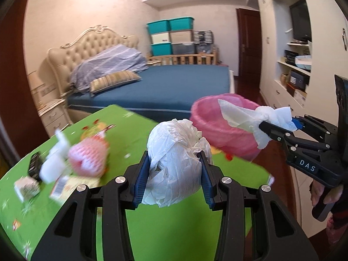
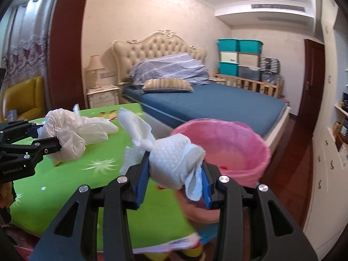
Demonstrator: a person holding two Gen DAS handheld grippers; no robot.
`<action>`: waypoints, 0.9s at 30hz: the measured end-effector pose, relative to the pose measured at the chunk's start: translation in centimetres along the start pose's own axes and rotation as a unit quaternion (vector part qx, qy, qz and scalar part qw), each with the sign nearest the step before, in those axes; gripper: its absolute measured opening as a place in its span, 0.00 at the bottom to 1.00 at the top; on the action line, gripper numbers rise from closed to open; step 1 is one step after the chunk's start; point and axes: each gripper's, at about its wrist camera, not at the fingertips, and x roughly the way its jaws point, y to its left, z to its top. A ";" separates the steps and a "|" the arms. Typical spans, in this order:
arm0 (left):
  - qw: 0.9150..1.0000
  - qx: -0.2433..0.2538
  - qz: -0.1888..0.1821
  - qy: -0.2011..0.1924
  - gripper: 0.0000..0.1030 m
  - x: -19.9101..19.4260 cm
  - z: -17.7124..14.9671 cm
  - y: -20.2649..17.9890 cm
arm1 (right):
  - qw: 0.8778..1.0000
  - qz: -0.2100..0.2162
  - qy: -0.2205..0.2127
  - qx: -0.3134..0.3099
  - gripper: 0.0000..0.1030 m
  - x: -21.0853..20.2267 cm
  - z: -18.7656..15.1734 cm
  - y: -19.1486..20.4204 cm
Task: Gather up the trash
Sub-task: 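Carry both held bundles over the pink wastebasket and open both grippers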
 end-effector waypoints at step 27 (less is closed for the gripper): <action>0.995 -0.016 -0.092 0.019 0.56 13.7 9.6 -6.0 | 0.998 -0.043 0.011 0.055 0.59 7.7 0.9 -10.9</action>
